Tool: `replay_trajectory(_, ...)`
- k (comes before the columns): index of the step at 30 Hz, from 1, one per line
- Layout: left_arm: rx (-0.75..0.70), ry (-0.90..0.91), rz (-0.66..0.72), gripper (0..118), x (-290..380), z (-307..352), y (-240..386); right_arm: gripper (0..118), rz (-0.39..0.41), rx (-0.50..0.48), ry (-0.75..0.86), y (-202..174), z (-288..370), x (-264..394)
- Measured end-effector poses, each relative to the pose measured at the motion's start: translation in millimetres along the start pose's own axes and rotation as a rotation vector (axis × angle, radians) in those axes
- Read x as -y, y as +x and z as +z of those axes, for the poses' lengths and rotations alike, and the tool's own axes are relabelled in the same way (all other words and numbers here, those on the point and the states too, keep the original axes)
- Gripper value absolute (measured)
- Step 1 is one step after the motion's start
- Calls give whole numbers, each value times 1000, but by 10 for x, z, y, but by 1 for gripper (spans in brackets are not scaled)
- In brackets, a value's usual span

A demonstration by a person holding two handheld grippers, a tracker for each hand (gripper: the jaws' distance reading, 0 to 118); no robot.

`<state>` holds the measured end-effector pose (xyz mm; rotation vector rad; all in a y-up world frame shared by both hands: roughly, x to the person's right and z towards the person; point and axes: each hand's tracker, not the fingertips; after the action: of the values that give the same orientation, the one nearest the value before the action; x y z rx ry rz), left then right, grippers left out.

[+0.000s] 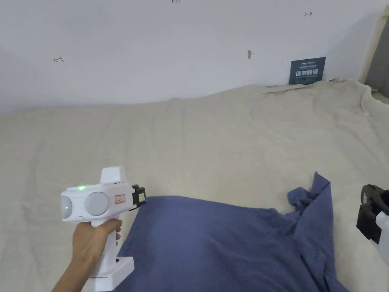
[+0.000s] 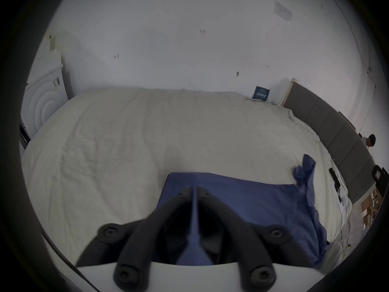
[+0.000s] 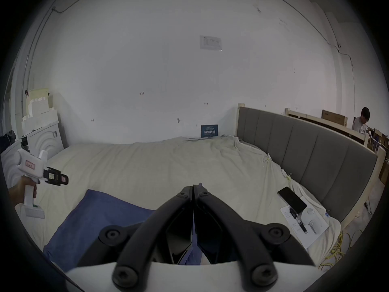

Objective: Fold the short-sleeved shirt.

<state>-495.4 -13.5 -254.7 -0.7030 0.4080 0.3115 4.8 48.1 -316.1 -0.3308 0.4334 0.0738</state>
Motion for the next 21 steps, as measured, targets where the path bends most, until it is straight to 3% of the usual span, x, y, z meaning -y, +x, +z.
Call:
replay_trajectory(1,-3,-44,0,28,-61,-163,-30,0,-4,4,-10,10,-67,17)
replay_trajectory(3,-13,-122,-16,80,-163,-482,-95,0,2,16,-28,21,-183,48)
replay_trajectory(4,-27,-150,-25,92,-201,-651,-124,0,2,22,-35,29,-237,64)
replay_trajectory(12,-91,-299,-54,95,-286,-1587,-156,0,-9,65,-100,122,-546,235)
replay_trajectory(14,-114,-332,-73,94,-253,-1737,-155,0,-10,71,-115,146,-569,274)
replay_trajectory(15,-123,-352,-82,84,-208,-1804,-163,0,-9,75,-120,155,-573,292)
replay_trajectory(17,-113,-378,-82,51,-157,-1851,-147,0,-3,82,-136,177,-567,318)
replay_trajectory(18,-64,-371,-62,47,-143,-1842,-133,0,-4,86,-140,186,-561,331)
replay_trajectory(19,-120,-344,-81,38,-138,-1761,-81,0,-5,87,-144,198,-562,346)
replay_trajectory(21,-81,-355,-95,6,-159,-1745,-56,0,-3,85,-162,215,-588,356)
